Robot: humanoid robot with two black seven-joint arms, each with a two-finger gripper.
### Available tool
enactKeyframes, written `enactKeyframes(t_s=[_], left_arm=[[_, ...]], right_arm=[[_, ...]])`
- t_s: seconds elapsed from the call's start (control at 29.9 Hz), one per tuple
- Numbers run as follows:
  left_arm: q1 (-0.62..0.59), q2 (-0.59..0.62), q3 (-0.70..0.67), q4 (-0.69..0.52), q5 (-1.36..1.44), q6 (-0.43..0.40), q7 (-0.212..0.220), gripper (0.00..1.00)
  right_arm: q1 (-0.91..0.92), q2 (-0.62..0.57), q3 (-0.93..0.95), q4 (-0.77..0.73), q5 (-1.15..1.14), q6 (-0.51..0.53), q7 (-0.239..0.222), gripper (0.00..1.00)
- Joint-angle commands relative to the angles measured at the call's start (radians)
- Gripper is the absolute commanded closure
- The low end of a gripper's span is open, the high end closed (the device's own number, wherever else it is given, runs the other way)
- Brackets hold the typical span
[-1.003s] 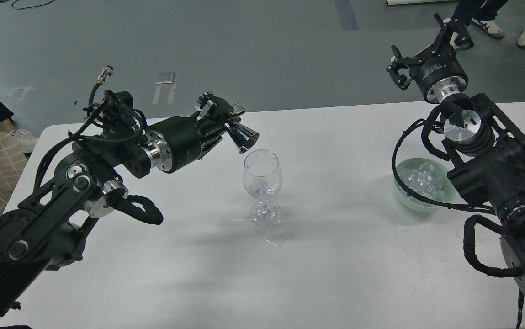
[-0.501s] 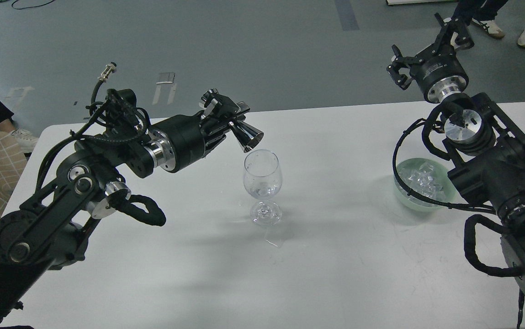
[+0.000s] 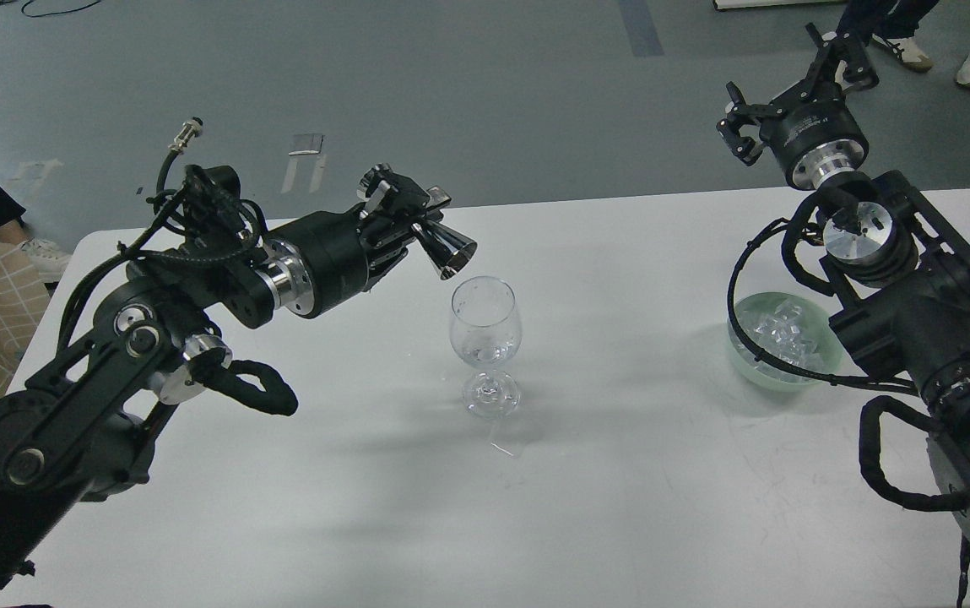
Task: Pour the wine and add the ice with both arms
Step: 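Raise the jigger upright and move the left gripper away from the glass, then lower the metal jigger onto the table beside the left arm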
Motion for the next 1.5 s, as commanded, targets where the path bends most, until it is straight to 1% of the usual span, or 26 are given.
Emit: enactKeyframes(t_s=[0.0,0.07,0.13,0.27,0.37,0.4,0.5,0.74,0.87,0.9,1.07,1.14,1.2,1.27,1.34,1.37,1.4,1.47], left_arm=[[0.004,-0.007,-0.023,0.005,-0.064,0.028,0.0,1.0],[0.004,-0.007,-0.027,0.005,-0.089,0.054,0.0,1.0],[0.004,-0.007,-0.052,0.009,-0.154,0.1,0.0,1.0],[0.005,-0.007,-0.08,0.011,-0.225,0.11,0.0,1.0],[0.028,-0.007,-0.143,0.031,-0.318,0.116,0.0,1.0],[0.033,-0.009,-0.178,0.046,-0.372,0.129,0.0,1.0],[0.037,-0.01,-0.226,0.072,-0.47,0.186,0.0,1.0],[0.082,-0.015,-0.327,0.138,-0.613,0.197,0.0,1.0],[0.112,-0.084,-0.416,0.176,-0.638,0.195,0.0,1.0],[0.113,-0.084,-0.416,0.177,-0.638,0.195,0.0,1.0],[0.175,-0.118,-0.551,0.245,-0.682,0.194,-0.007,1.0],[0.186,-0.122,-0.563,0.264,-0.696,0.194,-0.012,1.0],[0.194,-0.124,-0.579,0.295,-0.719,0.192,-0.035,1.0],[0.203,-0.124,-0.589,0.353,-0.762,0.186,-0.074,1.0],[0.203,-0.124,-0.59,0.383,-0.776,0.172,-0.091,1.0],[0.205,-0.124,-0.59,0.417,-0.785,0.153,-0.11,1.0],[0.203,-0.124,-0.59,0.434,-0.787,0.142,-0.117,1.0],[0.205,-0.127,-0.59,0.509,-0.81,0.097,-0.146,1.0]], right_arm=[[0.0,-0.002,-0.001,0.0,0.0,0.0,0.0,0.0],[0.0,-0.003,-0.001,0.0,0.0,0.0,-0.002,0.0],[-0.001,-0.012,-0.001,0.0,0.0,0.0,0.0,0.0],[-0.003,-0.014,-0.002,0.0,0.0,0.0,0.0,0.0],[-0.005,-0.014,-0.004,-0.003,0.0,0.0,0.0,0.0],[-0.005,-0.014,-0.005,-0.003,0.0,0.0,0.0,0.0],[-0.008,-0.014,-0.005,-0.003,-0.002,0.0,0.0,0.0],[-0.008,-0.014,-0.005,-0.002,-0.002,-0.002,-0.002,0.0],[-0.008,-0.014,-0.007,-0.002,-0.002,-0.003,-0.002,0.0],[-0.008,-0.014,-0.007,-0.002,-0.002,-0.003,-0.002,0.0],[-0.009,-0.015,-0.007,-0.003,-0.003,-0.005,-0.002,0.0],[-0.009,-0.015,-0.007,-0.003,-0.003,-0.005,-0.002,0.0],[-0.009,-0.015,-0.007,-0.002,-0.003,-0.006,-0.002,0.0],[-0.011,-0.015,-0.007,-0.002,-0.003,-0.008,-0.002,0.0],[-0.014,-0.014,-0.007,-0.002,-0.003,-0.008,-0.002,0.0],[-0.015,-0.014,-0.007,-0.002,-0.003,-0.008,-0.002,0.0],[-0.015,-0.014,-0.007,-0.002,-0.003,-0.009,-0.002,0.0],[-0.015,-0.014,-0.007,-0.002,-0.003,-0.009,-0.002,0.0]])
